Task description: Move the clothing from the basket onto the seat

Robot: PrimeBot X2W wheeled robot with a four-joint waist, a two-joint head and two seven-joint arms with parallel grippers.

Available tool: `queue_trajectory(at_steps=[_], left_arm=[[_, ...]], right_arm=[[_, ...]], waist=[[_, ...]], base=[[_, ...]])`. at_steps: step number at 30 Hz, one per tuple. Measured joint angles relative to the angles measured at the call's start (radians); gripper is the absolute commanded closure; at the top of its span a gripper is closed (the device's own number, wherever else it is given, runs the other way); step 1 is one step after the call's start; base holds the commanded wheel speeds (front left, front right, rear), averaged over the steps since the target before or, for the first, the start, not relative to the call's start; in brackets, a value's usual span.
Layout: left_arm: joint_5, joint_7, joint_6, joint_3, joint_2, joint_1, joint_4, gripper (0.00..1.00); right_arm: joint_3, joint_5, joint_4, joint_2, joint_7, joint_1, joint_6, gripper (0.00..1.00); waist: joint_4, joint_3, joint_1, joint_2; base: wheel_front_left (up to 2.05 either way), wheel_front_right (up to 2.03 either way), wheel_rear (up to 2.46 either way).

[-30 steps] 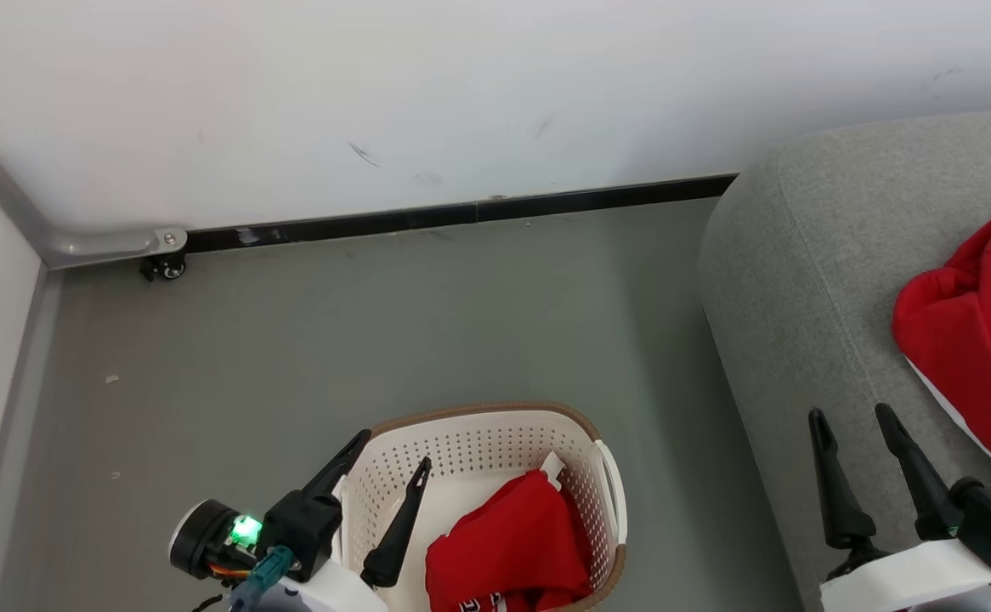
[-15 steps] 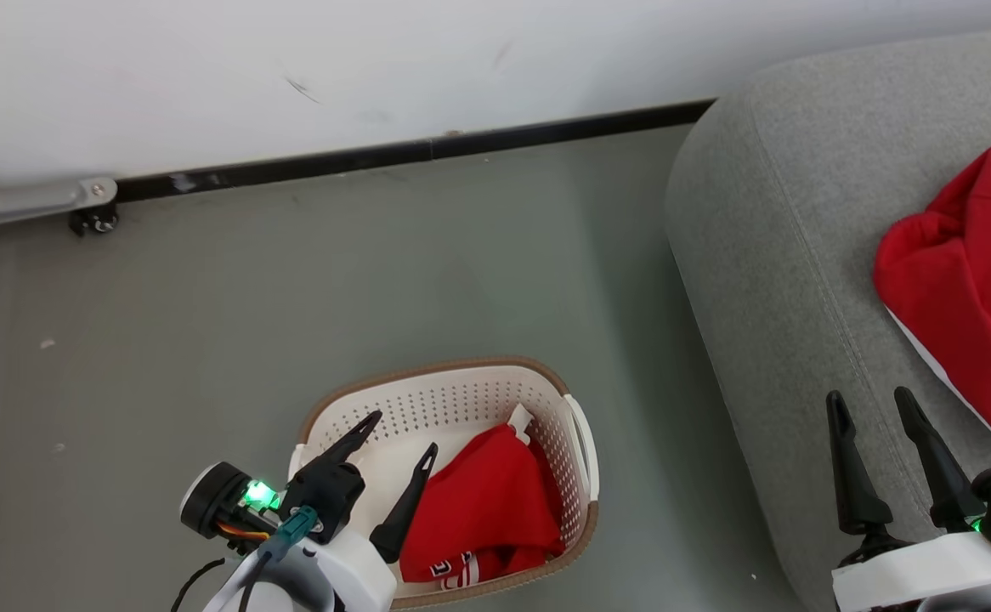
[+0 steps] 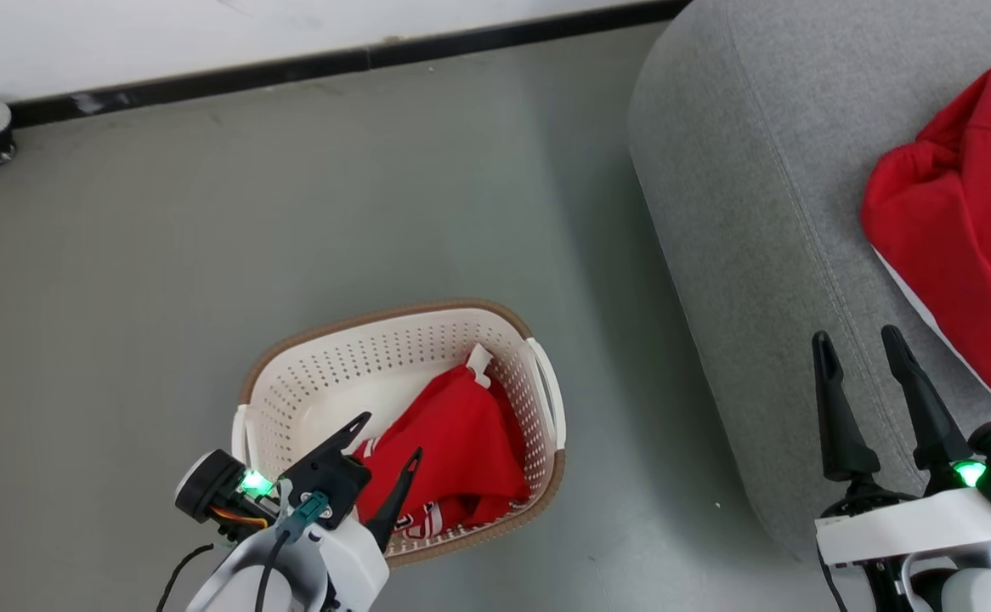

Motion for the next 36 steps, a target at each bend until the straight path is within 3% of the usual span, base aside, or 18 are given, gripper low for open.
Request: queue_trajectory(at_steps=[36], left_arm=[[0.164, 0.058, 0.037, -0.089, 0.037, -0.198, 0.232, 0.0]], right_arm=[[0.089, 0.079, 0.097, 0.0, -0.1, -0.176, 0.0, 0.0]], waist=[[-0.149, 0.296, 0.0, 0.0]], base=[[0.0, 0.0, 0.0]])
